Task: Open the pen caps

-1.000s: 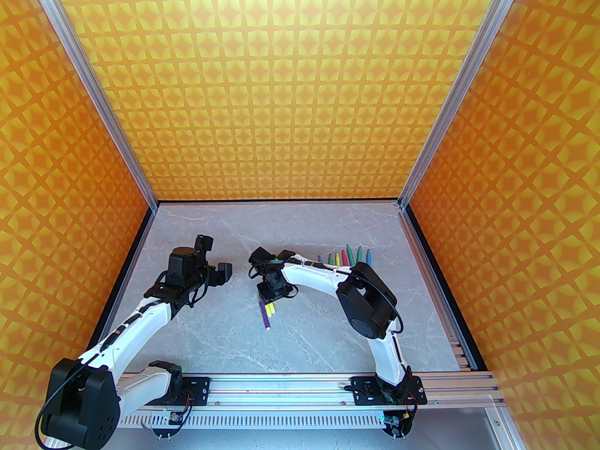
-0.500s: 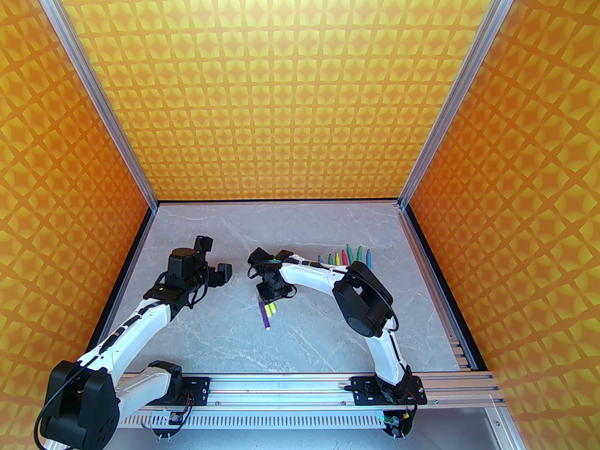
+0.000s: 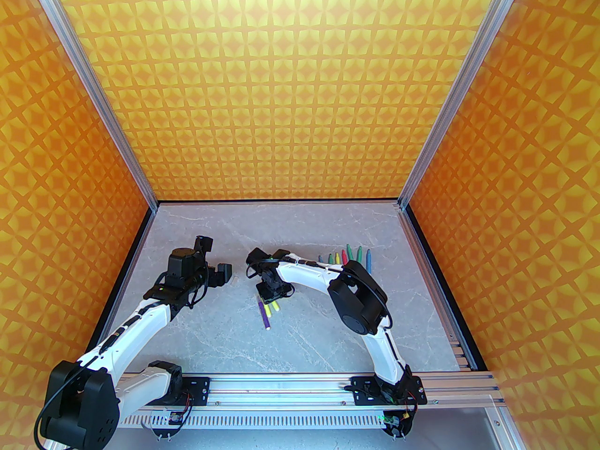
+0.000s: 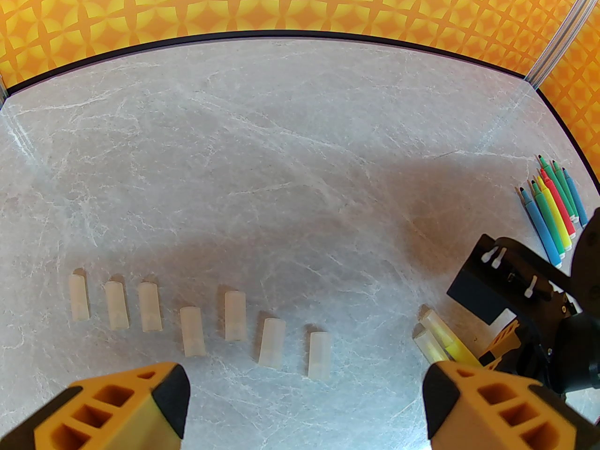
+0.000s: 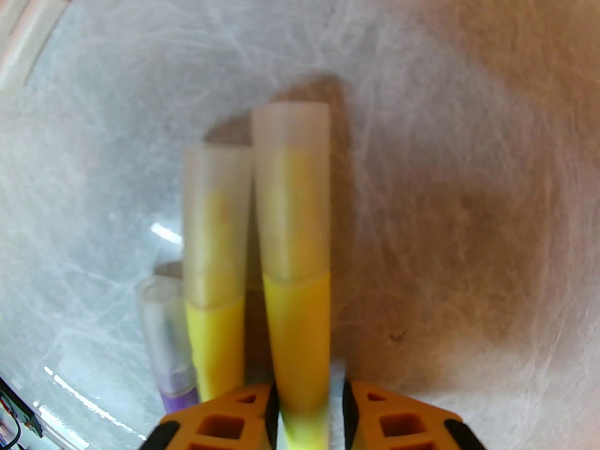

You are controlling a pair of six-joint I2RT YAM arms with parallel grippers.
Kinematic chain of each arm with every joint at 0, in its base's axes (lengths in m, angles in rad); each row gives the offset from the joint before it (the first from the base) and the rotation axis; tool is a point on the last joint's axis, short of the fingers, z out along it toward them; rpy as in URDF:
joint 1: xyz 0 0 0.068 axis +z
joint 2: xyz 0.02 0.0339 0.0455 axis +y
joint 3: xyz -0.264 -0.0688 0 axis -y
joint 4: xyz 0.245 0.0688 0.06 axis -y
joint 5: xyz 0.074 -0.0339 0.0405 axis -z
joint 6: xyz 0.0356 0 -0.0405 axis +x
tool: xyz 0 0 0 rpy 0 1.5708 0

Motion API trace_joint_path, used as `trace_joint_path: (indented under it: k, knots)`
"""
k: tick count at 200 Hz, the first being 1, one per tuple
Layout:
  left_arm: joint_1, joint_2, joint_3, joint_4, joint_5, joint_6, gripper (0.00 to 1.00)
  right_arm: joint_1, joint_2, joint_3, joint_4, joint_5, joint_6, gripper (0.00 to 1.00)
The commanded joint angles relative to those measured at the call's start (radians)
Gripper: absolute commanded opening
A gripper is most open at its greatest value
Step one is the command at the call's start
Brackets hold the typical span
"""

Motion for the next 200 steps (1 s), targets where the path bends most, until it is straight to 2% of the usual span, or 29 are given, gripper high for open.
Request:
trace_joint_path:
  k: [1, 78, 113, 163, 200]
  knots:
    - [0.007, -0.017, -0.015, 0.010, 0.002, 0.002, 0.87, 0.006, 0.033, 0.031, -0.043, 0.048, 0.009, 0.28]
    - [0.007, -0.015, -0.015, 0.011, 0.002, 0.002, 0.87, 0.008, 0.049, 0.031, -0.033, 0.068, 0.009, 0.24]
    - [0.006, -0.012, -0.017, 0.012, 0.003, 0.004, 0.87, 0.008, 0.037, 0.009, 0.008, 0.065, 0.011, 0.16]
    - [0.006, -0.006, -0.010, 0.012, 0.013, 0.001, 0.87, 0.003, -0.079, -0.077, 0.098, 0.089, 0.009, 0.05]
    - [0.006, 0.009, 0.004, 0.012, 0.049, -0.007, 0.86, -0.019, -0.190, -0.163, 0.184, 0.064, 0.009, 0.00]
